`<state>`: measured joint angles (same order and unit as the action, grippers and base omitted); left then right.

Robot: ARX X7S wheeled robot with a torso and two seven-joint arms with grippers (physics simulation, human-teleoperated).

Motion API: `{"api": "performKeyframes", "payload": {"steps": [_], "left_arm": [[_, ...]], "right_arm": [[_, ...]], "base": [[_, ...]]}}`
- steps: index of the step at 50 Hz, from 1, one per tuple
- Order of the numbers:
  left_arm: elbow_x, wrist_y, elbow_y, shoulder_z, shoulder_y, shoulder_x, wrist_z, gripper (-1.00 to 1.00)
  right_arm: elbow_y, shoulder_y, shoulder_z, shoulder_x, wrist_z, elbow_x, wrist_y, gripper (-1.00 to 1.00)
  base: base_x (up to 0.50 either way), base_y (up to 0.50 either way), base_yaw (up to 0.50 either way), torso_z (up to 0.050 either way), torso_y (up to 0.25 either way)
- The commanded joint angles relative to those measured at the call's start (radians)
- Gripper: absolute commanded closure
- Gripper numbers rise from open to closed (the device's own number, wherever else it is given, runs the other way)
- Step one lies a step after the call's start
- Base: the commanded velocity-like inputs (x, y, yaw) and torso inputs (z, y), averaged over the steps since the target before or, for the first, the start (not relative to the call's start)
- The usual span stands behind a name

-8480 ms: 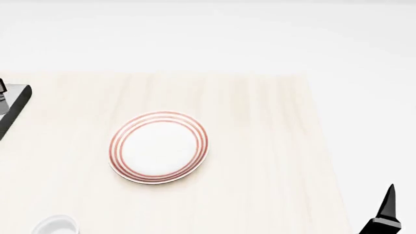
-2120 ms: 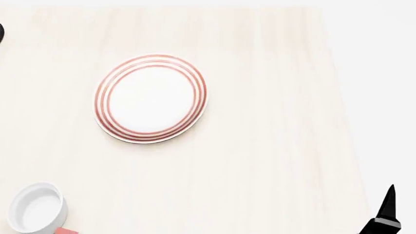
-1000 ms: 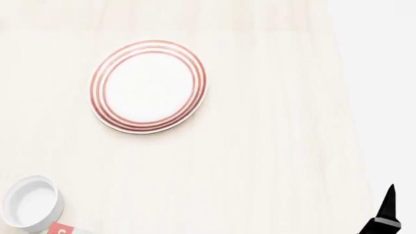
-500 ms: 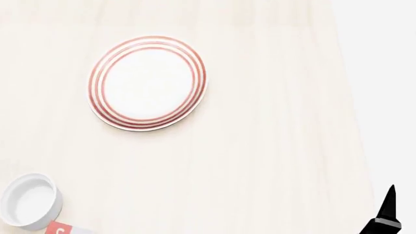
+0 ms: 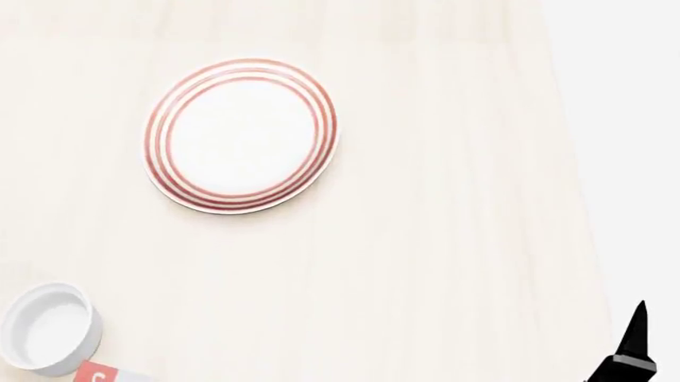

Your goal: Pick the akita bowl next to the ramekin and place it on the plate.

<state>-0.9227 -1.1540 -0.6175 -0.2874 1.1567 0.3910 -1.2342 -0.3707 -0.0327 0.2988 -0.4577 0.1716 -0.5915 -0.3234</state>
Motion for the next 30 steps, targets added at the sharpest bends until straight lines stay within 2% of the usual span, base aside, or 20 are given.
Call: {"api": "performKeyframes", "payload": {"steps": [1, 6, 7, 30], "left_arm": [[-0.002, 0.010, -0.002, -0.041, -0.004, -0.023, 0.012, -1.00], [-0.002, 0.008, -0.007, -0.046, -0.012, -0.019, 0.005, -1.00], [-0.002, 0.008, -0.006, -0.047, -0.015, -0.018, 0.004, 1.00], [-0.009, -0.007, 0.003, -0.052, -0.013, -0.015, -0.011, 1.00]], "right_arm": [[0.015, 0.005, 0.020, 0.020, -0.017, 0.020, 0.011, -1.00], [0.027, 0.008, 0.018, 0.020, -0.022, 0.023, 0.019, -1.00], [0.025, 0.008, 0.018, 0.020, -0.021, 0.023, 0.017, -1.00], [-0.004, -0.002, 0.024, 0.012, -0.004, 0.007, -0.002, -1.00]], "base": [[0.00, 0.00, 0.00, 0.000, 0.000], [0.00, 0.00, 0.00, 0.000, 0.000], [0.00, 0.00, 0.00, 0.000, 0.000], [0.00, 0.00, 0.00, 0.000, 0.000]]}}
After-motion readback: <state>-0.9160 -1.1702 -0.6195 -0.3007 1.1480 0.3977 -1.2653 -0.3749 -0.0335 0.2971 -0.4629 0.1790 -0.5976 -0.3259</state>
